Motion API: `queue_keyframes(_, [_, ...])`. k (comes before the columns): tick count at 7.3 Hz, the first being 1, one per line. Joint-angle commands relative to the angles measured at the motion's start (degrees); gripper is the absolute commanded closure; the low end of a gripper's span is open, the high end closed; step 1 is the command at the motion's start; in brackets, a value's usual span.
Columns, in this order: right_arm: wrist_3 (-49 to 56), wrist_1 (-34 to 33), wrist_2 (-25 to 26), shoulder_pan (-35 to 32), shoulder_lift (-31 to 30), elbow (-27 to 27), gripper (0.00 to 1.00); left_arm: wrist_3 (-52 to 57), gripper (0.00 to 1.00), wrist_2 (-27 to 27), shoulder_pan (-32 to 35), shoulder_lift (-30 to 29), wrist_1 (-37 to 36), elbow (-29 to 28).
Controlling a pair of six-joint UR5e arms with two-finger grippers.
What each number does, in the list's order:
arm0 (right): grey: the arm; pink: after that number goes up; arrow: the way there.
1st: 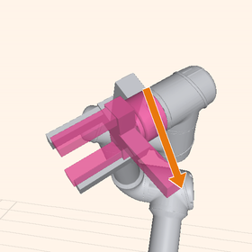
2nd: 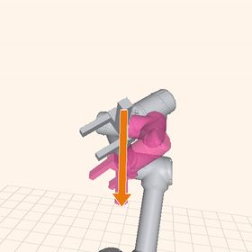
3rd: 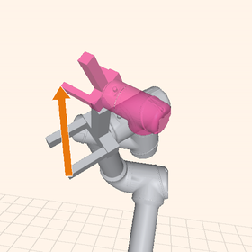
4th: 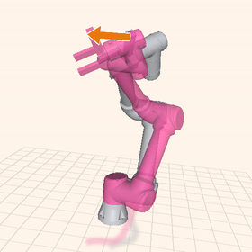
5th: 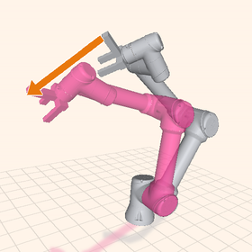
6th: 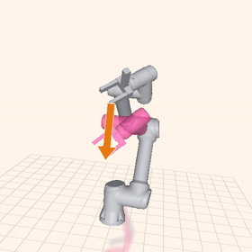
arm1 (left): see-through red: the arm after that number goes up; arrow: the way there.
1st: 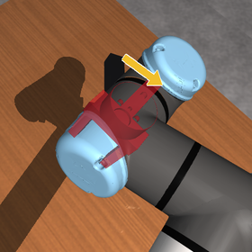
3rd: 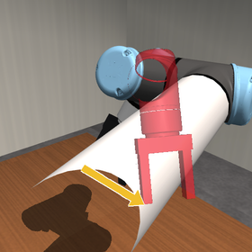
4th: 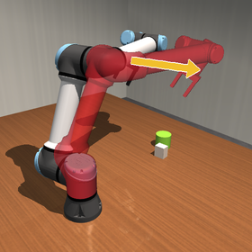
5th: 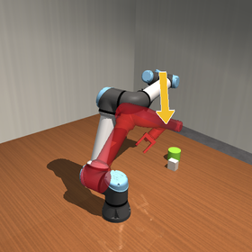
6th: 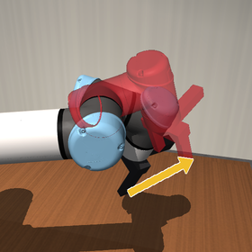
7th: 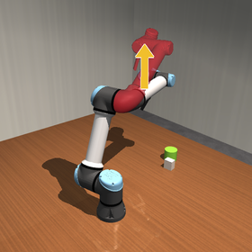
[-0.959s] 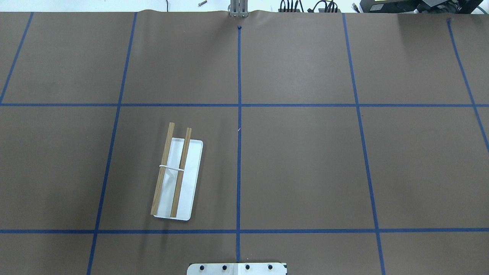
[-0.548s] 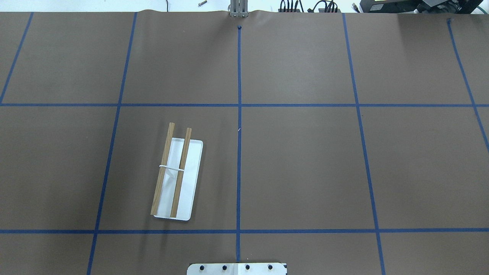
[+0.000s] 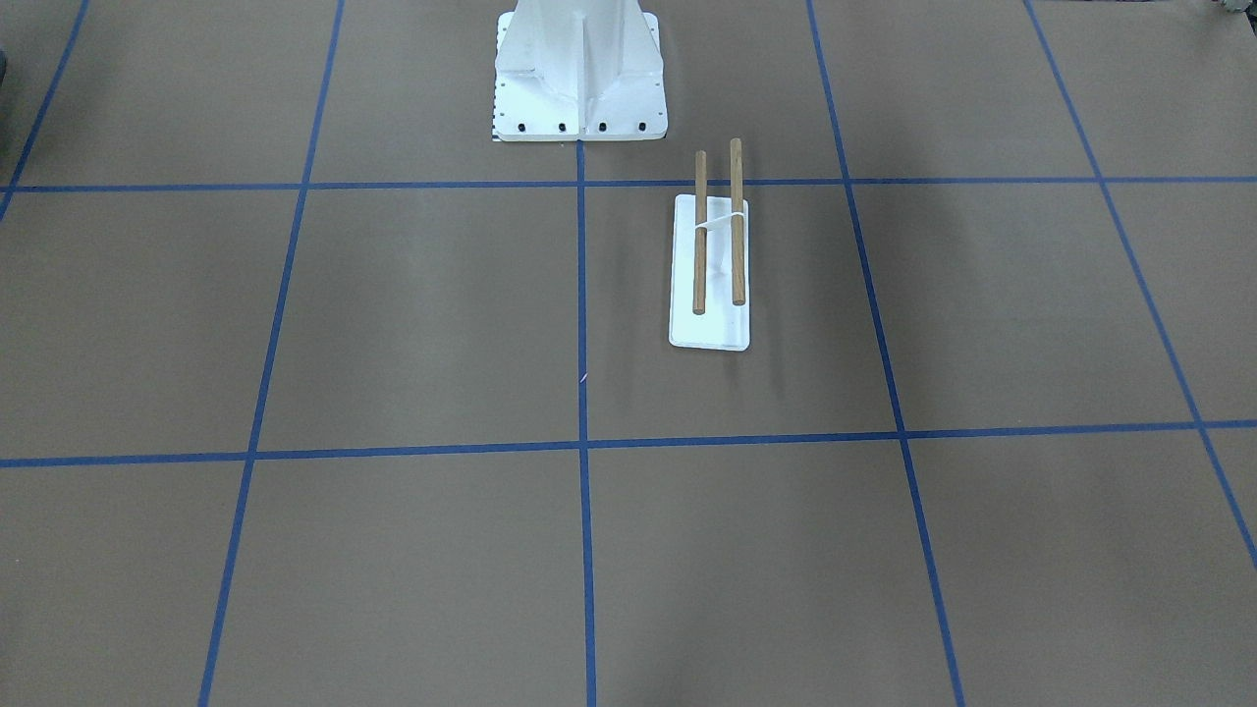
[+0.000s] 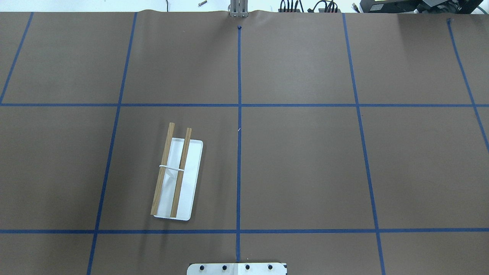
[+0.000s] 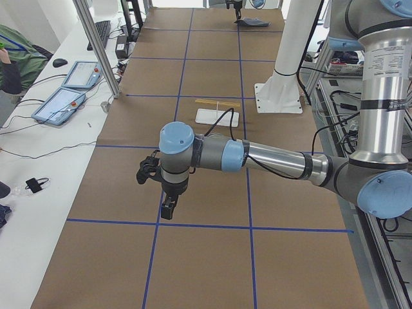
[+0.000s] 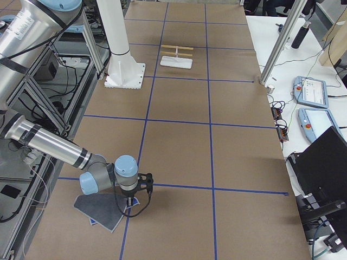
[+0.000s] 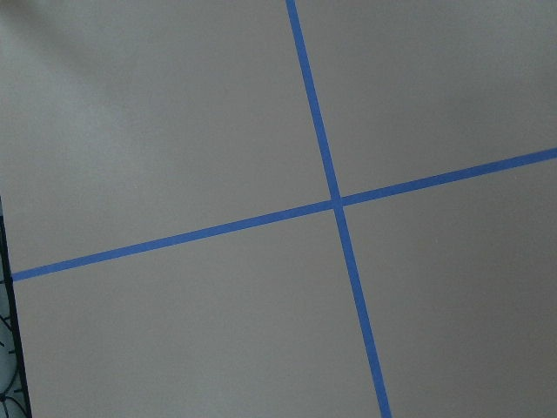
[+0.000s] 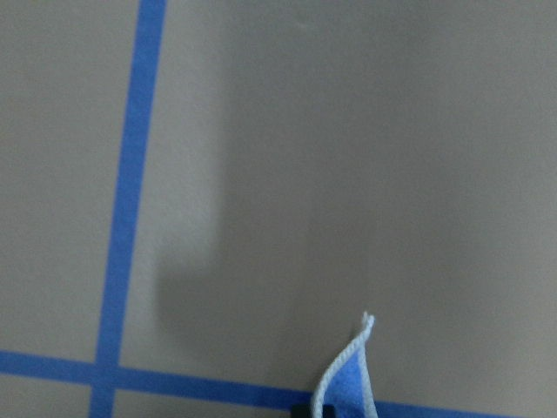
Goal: Hang towel on rack
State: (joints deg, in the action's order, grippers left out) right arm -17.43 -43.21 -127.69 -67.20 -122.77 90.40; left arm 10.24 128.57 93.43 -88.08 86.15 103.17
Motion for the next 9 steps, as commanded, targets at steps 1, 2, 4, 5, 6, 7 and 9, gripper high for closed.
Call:
queue_keyframes(1, [0.0, -0.1, -3.5, -8.3, 4.2, 3.1, 1.00, 0.0, 0.01, 0.0, 0.0, 0.0, -0.2, -0.1])
queue_keyframes(2, [-0.4, -0.5, -3.7, -10.2, 8.4, 3.9, 1.00, 0.0, 0.01, 0.0, 0.0, 0.1, -0.3, -0.2])
queue_keyframes(4, [-0.8, -0.6, -6.8, -13.8, 15.8, 6.0, 1.00, 0.0, 0.01, 0.0, 0.0, -0.2, 0.0, -0.1])
queue_keyframes(5, [-0.9, -2.4, -7.2, -14.6, 18.8, 8.0, 1.00, 0.0, 0.01, 0.0, -0.2, -0.6, 0.1, 0.0])
queue_keyframes(6, [-1.6, -6.4, -7.8, -14.6, 24.6, 10.5, 1.00, 0.1, 0.01, 0.0, -0.3, -1.8, 0.7, 0.2])
queue_keyframes(7, [-5.9, -9.1, -9.2, -13.2, 31.7, 11.2, 1.00, 0.1, 0.01, 0.1, -0.3, -2.0, 4.2, 0.2])
queue_keyframes(9, [-11.1, -9.0, -9.4, -7.0, 41.9, 11.5, 1.00, -0.3, 0.01, -0.2, -0.7, -2.6, 18.3, -0.8])
